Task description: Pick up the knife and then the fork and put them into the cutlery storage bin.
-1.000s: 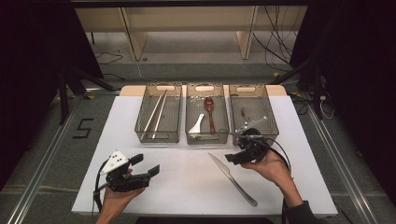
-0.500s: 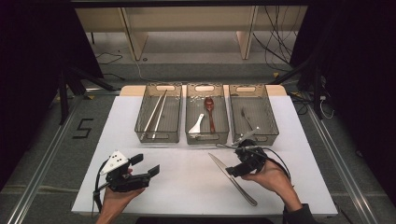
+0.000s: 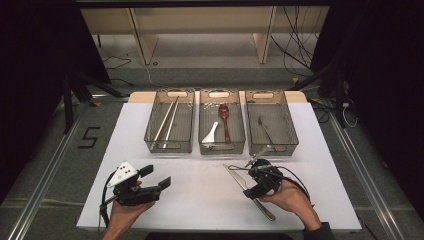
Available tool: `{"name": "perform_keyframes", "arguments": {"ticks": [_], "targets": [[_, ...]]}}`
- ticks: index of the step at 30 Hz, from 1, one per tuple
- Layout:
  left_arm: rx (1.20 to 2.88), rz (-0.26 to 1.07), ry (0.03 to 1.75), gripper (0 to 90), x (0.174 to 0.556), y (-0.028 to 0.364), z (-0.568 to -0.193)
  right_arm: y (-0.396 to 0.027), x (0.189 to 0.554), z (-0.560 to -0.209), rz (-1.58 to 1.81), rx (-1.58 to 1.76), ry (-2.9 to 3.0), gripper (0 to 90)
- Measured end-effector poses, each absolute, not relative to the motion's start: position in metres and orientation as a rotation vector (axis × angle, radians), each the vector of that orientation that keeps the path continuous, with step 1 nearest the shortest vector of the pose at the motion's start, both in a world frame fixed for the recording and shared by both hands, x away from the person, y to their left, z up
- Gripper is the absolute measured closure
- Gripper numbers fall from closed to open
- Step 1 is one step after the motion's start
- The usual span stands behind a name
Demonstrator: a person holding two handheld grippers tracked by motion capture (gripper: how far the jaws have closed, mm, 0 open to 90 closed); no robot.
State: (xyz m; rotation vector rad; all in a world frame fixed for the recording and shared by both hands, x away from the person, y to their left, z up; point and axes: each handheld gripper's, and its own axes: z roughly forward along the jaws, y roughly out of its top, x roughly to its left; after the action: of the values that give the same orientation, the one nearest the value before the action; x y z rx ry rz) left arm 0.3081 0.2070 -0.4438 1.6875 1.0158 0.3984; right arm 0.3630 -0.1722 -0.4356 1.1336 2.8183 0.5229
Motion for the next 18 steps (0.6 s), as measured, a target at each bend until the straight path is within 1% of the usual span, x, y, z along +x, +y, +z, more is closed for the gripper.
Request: {"name": "perform_keyframes", "arguments": {"ticks": [13, 18], "targets": [[1.697, 0.4, 1.011, 18.0, 0.308, 0.207, -0.444, -0.169, 0.361, -0.448, 0.432, 1.103, 2.88, 55.2], [1.701, 0.401, 1.011, 18.0, 0.308, 0.207, -0.444, -0.168, 0.361, -0.452, 0.404, 1.096, 2.894, 60.0]]}}
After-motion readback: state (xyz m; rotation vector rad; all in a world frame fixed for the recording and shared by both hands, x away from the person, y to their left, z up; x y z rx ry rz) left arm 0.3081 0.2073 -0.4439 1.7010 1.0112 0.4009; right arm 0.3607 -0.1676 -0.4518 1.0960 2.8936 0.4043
